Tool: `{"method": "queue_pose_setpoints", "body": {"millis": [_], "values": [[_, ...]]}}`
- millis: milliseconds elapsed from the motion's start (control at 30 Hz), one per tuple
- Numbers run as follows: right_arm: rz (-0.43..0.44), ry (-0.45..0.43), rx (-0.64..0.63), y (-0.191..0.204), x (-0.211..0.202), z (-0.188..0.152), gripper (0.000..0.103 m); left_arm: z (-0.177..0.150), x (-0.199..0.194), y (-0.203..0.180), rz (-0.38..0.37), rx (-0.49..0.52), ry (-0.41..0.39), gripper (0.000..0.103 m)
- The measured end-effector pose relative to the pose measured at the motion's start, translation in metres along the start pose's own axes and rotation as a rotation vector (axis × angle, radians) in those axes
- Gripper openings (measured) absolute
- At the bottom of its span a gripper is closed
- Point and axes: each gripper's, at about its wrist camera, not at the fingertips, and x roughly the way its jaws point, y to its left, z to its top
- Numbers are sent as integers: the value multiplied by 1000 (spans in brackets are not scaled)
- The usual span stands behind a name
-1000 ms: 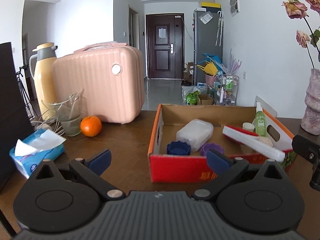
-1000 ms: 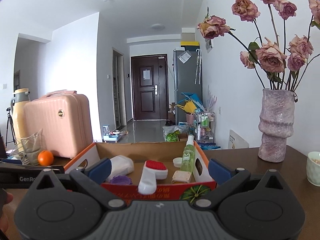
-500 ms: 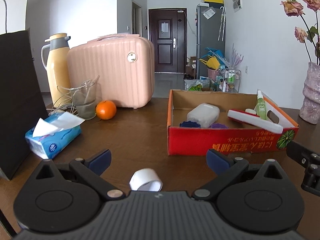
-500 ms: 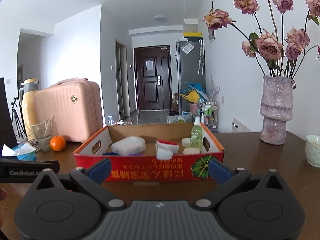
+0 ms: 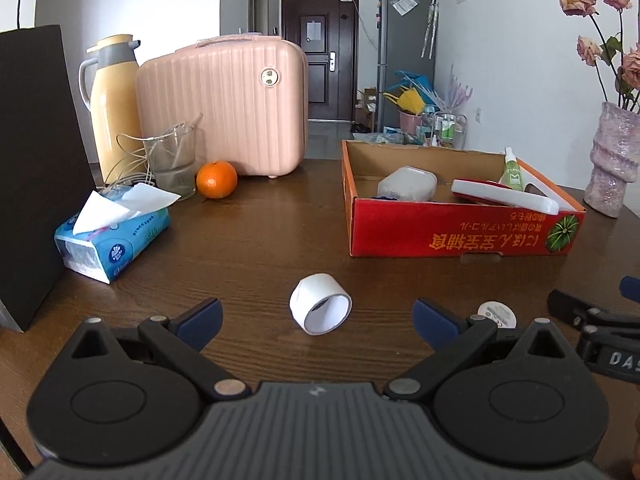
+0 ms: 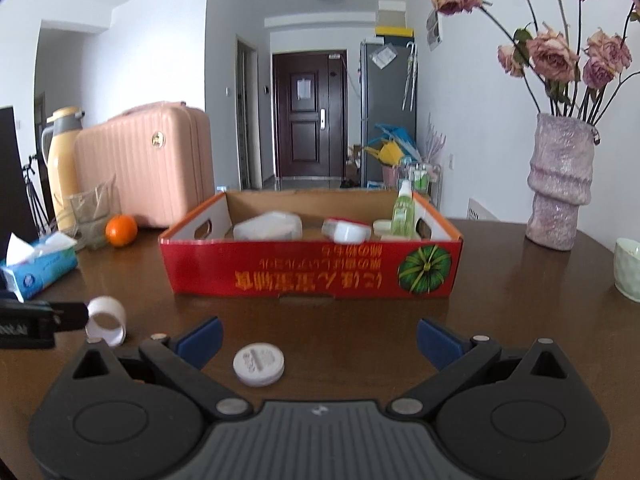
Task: Organize rigid objects
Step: 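Withdraw both tools from the box toward the tape roll and white lid, then grasp the white round lid with the right tool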
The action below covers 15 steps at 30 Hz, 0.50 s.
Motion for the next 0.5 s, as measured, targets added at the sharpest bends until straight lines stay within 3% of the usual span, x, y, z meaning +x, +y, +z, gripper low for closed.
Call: {"method": "queue_pose_setpoints", "body": {"millis": [267,500], "values": [[26,77,-37,11,14,-10,102,-1,3,4,-11,-1,15,103],[56,166,-51,24,41,-9,93,0,7,10,5,-23,24,103]]}}
